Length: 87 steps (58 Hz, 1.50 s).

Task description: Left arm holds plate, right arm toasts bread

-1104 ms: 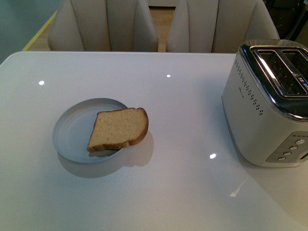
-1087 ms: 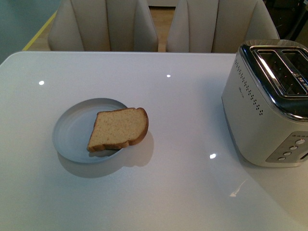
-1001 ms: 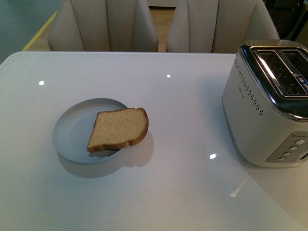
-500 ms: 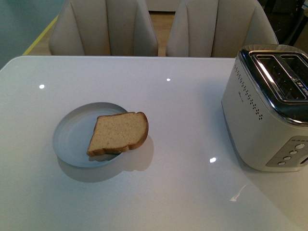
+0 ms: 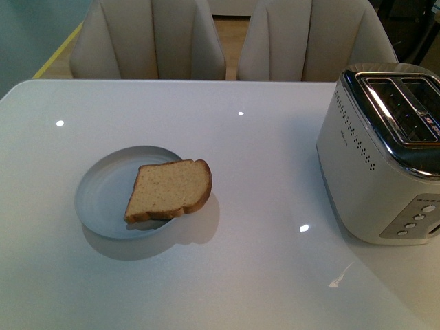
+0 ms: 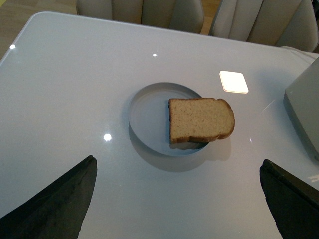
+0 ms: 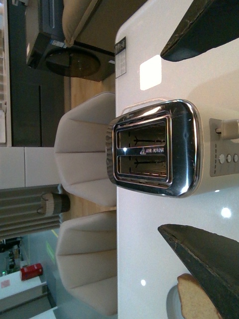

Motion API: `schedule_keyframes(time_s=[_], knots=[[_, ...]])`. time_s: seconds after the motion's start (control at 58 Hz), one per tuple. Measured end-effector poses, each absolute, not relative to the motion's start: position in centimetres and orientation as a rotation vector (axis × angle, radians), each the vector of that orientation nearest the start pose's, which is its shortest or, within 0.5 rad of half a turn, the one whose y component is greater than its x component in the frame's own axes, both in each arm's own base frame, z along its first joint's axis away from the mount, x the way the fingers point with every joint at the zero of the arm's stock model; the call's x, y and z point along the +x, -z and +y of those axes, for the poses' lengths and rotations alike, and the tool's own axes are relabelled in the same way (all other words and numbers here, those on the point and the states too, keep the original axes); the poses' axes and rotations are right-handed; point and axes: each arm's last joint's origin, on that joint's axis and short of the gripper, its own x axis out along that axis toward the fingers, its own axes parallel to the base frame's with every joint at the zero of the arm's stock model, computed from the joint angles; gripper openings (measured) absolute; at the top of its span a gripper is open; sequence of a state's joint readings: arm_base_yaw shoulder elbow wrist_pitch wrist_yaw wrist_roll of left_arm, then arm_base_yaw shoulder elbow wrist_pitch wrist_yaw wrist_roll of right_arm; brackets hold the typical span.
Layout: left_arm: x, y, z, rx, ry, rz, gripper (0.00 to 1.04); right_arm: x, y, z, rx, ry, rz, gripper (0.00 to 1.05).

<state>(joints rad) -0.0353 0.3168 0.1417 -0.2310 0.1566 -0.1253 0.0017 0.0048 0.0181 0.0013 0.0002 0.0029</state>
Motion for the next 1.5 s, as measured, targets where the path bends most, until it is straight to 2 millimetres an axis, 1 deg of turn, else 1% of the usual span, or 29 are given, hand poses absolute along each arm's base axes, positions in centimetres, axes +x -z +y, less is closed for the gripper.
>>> schedule_keyframes(time_s=[0.069, 0.173, 0.224, 0.242, 0.276, 0.293, 0.345, 0.362, 0.397, 0.414, 0.466, 0.518, 0.552, 0.707, 0.932, 1.053, 1.173, 1.277, 1.501], knots=[[11.8, -17.1, -1.2, -0.148, 0.186, 0.39, 0.97, 9.7, -16.9, 0.0, 0.003, -0.002, -0.015, 0.96], [14.1, -17.7, -1.5, -0.165, 0.192, 0.369, 0.97, 9.7, -16.9, 0.0, 0.002, -0.002, -0.015, 0.96], [15.9, -17.8, -1.7, -0.16, 0.172, 0.362, 0.97, 9.7, -16.9, 0.0, 0.003, -0.002, -0.015, 0.96], [16.3, -17.8, -1.7, -0.159, 0.169, 0.361, 0.97, 9.7, -16.9, 0.0, 0.002, -0.002, -0.015, 0.96], [17.7, -17.8, -1.8, -0.156, 0.157, 0.357, 0.97, 9.7, -16.9, 0.0, 0.002, -0.002, -0.015, 0.96], [18.1, -17.8, -1.9, -0.156, 0.155, 0.356, 0.97, 9.7, -16.9, 0.0, 0.002, -0.002, -0.015, 0.96], [20.4, -17.4, -2.1, -0.165, 0.146, 0.368, 0.97, 9.7, -16.9, 0.0, 0.002, -0.002, -0.015, 0.96], [20.8, -17.3, -2.1, -0.168, 0.141, 0.372, 0.97, 9.7, -16.9, 0.0, 0.002, -0.002, -0.015, 0.96], [22.3, -16.7, -2.3, -0.176, 0.126, 0.395, 0.97, 9.7, -16.9, 0.0, 0.003, -0.002, -0.015, 0.96], [22.7, -16.6, -2.3, -0.179, 0.123, 0.403, 0.97, 9.7, -16.9, 0.0, 0.002, -0.002, -0.015, 0.96], [24.7, -15.2, -2.4, -0.197, 0.097, 0.466, 0.97, 9.7, -16.9, 0.0, 0.002, -0.002, -0.015, 0.96], [25.9, -14.0, -2.4, -0.205, 0.071, 0.512, 0.97, 9.7, -16.9, 0.0, 0.002, -0.002, -0.015, 0.96], [26.9, -12.9, -2.4, -0.208, 0.046, 0.553, 0.97, 9.7, -16.9, 0.0, 0.002, -0.002, -0.015, 0.96], [30.0, -8.7, -2.0, -0.25, -0.031, 0.686, 0.97, 9.7, -16.9, 0.0, 0.002, -0.002, -0.015, 0.96], [32.8, -5.3, -1.3, -0.261, -0.106, 0.75, 0.97, 9.7, -16.9, 0.0, 0.003, -0.002, -0.015, 0.96], [34.4, -2.8, -1.6, -0.258, -0.129, 0.806, 0.97, 9.7, -16.9, 0.0, 0.002, -0.002, -0.015, 0.96], [35.1, -0.8, -2.2, -0.259, -0.141, 0.863, 0.97, 9.7, -16.9, 0.0, 0.002, -0.002, -0.015, 0.96], [35.5, 0.4, -2.8, -0.258, -0.144, 0.895, 0.97, 9.7, -16.9, 0.0, 0.002, -0.002, -0.015, 0.96], [36.2, 1.9, -3.5, -0.274, -0.156, 0.924, 0.97, 9.7, -16.9, 0.0, 0.002, -0.002, -0.015, 0.96]])
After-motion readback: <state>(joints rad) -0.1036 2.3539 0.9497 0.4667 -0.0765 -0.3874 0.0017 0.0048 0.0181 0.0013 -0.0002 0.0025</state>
